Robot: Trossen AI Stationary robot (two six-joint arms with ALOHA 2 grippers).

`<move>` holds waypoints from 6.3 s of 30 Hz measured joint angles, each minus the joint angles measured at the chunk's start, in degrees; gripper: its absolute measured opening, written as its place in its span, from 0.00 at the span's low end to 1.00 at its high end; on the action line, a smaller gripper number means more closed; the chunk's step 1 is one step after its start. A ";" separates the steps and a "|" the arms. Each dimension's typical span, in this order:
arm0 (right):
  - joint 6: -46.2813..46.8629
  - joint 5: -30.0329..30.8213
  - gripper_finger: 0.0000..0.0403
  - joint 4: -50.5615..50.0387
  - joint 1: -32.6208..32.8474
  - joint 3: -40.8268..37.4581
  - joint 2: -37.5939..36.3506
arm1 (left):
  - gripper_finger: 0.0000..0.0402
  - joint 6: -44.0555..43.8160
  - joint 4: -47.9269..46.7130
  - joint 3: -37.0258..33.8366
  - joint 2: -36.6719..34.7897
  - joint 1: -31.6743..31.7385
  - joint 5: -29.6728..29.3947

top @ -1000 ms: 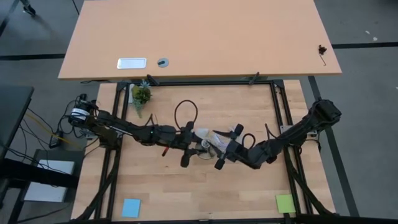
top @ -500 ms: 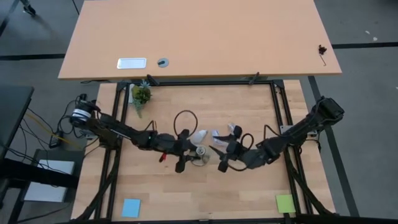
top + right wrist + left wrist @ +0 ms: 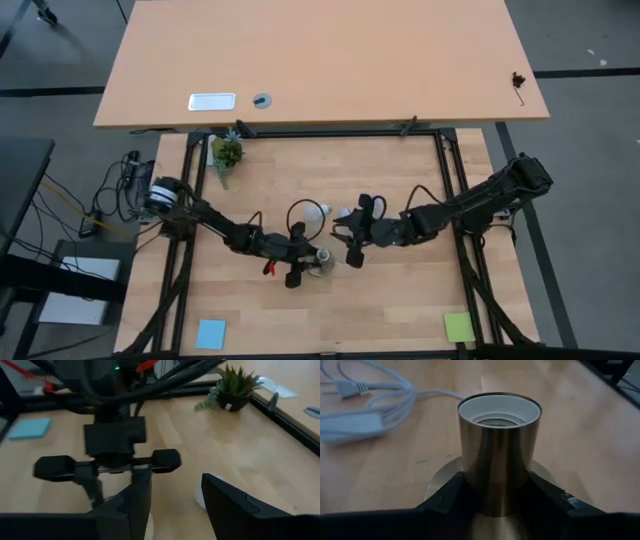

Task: Screw lightbulb
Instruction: Insert the lightbulb into the lamp socket

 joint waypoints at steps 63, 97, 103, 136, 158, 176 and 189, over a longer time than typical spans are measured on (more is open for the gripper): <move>-9.96 -28.05 0.68 -19.09 -29.70 13.11 0.35 | 0.51 -2.80 -14.99 0.24 -13.19 3.71 1.87; -44.01 -37.09 0.76 -41.31 -26.94 35.52 28.60 | 0.51 -4.46 -16.46 -9.88 -22.92 3.69 1.91; -44.28 -38.84 0.76 -40.18 -28.18 35.61 30.52 | 0.51 -4.44 -16.41 -9.97 -22.92 3.69 1.91; -33.59 -43.27 0.69 -30.53 -28.32 35.51 35.23 | 0.51 -3.78 -16.64 -9.94 -22.92 3.69 1.10; -20.09 -43.46 0.55 -31.17 -28.87 35.50 29.31 | 0.02 -9.14 -31.16 -17.59 -44.57 10.63 0.42; -24.18 -44.43 0.56 -26.45 -21.06 35.47 31.06 | 0.00 -19.53 -42.84 -17.59 -42.68 7.81 -1.52; -27.95 -40.93 0.70 -23.46 -20.67 35.34 35.94 | 0.00 -18.15 -35.73 -17.61 -34.92 7.71 -0.21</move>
